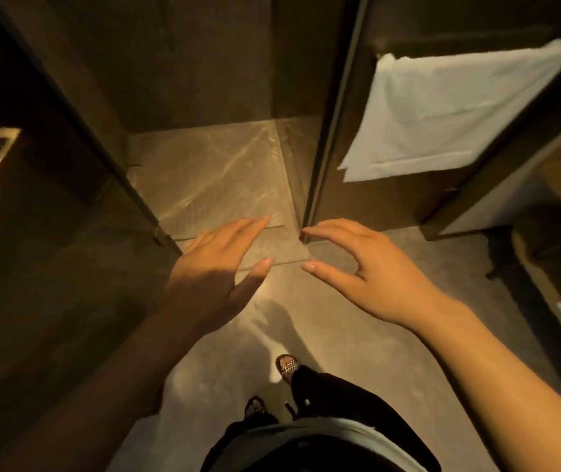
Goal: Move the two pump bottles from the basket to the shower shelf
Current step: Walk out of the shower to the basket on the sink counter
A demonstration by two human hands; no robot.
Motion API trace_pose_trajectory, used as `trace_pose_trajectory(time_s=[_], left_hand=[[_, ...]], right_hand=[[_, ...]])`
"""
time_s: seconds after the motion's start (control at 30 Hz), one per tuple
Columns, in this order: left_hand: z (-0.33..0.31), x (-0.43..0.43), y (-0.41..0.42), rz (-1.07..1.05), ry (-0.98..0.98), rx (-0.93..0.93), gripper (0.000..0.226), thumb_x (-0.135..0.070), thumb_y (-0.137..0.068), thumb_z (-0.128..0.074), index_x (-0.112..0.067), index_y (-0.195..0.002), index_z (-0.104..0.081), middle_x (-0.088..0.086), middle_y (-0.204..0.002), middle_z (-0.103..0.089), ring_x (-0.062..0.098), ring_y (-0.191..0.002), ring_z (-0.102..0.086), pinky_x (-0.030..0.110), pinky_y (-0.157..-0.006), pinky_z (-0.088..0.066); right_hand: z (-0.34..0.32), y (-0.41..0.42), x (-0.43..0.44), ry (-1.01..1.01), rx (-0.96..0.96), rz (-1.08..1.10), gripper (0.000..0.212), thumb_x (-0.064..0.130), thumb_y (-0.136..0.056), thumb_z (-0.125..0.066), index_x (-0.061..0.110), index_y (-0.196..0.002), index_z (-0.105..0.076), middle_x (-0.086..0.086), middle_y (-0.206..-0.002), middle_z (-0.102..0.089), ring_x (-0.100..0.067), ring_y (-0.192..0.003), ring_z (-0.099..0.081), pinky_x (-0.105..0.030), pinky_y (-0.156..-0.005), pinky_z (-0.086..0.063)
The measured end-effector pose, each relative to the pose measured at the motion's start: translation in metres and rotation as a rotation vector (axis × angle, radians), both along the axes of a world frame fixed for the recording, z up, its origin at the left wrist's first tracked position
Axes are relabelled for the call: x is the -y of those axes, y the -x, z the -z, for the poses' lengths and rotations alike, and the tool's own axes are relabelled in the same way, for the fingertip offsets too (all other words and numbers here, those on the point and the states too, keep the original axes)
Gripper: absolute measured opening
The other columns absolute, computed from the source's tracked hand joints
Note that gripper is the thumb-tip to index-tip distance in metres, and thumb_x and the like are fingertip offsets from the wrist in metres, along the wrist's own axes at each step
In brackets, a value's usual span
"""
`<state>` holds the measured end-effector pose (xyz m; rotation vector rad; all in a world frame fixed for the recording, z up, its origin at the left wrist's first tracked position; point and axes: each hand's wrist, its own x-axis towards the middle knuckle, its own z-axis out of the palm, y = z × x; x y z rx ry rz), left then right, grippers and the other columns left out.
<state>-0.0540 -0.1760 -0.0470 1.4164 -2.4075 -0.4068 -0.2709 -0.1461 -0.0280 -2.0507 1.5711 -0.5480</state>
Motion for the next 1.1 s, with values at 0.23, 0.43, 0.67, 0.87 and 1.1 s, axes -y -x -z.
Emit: trace_pose_trajectory(time_s=[0.23,0.43,0.67,0.87,1.1], left_hand=[[0.012,-0.012,0.067,0.398,-0.034,-0.036,0.054,-0.051,-0.091,-0.028,-0.032,-0.141,-0.032,0.000,-0.140,-0.048,0.016,-0.127,-0.039,0.026,-0.100,-0.021],[0.008,-0.043,0.133,0.642,-0.037,-0.048,0.053,-0.052,-0.091,-0.032,-0.033,-0.141,-0.032,-0.002,-0.137,-0.050,0.016,-0.123,-0.044,0.049,-0.098,-0.041],[0.004,-0.069,0.210,0.851,-0.012,-0.023,0.054,-0.055,-0.092,-0.029,-0.033,-0.142,-0.029,-0.003,-0.137,-0.051,0.012,-0.121,-0.043,0.039,-0.102,-0.032],[-0.002,-0.103,0.296,0.960,0.004,0.043,0.054,-0.055,-0.092,-0.028,-0.036,-0.142,-0.026,-0.004,-0.137,-0.051,0.015,-0.122,-0.046,0.035,-0.100,-0.030],[-0.020,-0.142,0.403,0.986,0.048,0.042,0.051,-0.054,-0.092,-0.032,-0.037,-0.140,-0.031,-0.007,-0.135,-0.052,0.013,-0.097,-0.059,0.025,-0.093,-0.025]], right_hand=[[0.002,0.040,-0.101,-0.027,-0.095,0.385,0.060,0.063,-0.082,-0.042,0.028,-0.130,-0.050,0.004,-0.135,-0.052,-0.010,-0.121,-0.047,-0.019,-0.094,-0.034],[-0.003,0.066,-0.165,-0.017,-0.084,0.661,0.061,0.062,-0.082,-0.042,0.027,-0.131,-0.050,0.002,-0.137,-0.051,-0.012,-0.124,-0.045,-0.024,-0.097,-0.035],[0.002,0.112,-0.217,-0.019,-0.022,0.862,0.057,0.060,-0.083,-0.046,0.029,-0.131,-0.051,0.004,-0.135,-0.052,-0.010,-0.122,-0.046,-0.025,-0.098,-0.037],[0.007,0.181,-0.263,-0.039,-0.014,0.965,0.057,0.061,-0.083,-0.045,0.031,-0.131,-0.049,0.004,-0.136,-0.051,-0.009,-0.123,-0.045,-0.025,-0.096,-0.036],[0.004,0.282,-0.309,-0.018,0.023,0.998,0.063,0.068,-0.080,-0.039,0.034,-0.133,-0.046,0.008,-0.137,-0.048,0.003,-0.118,-0.037,-0.020,-0.093,-0.032]])
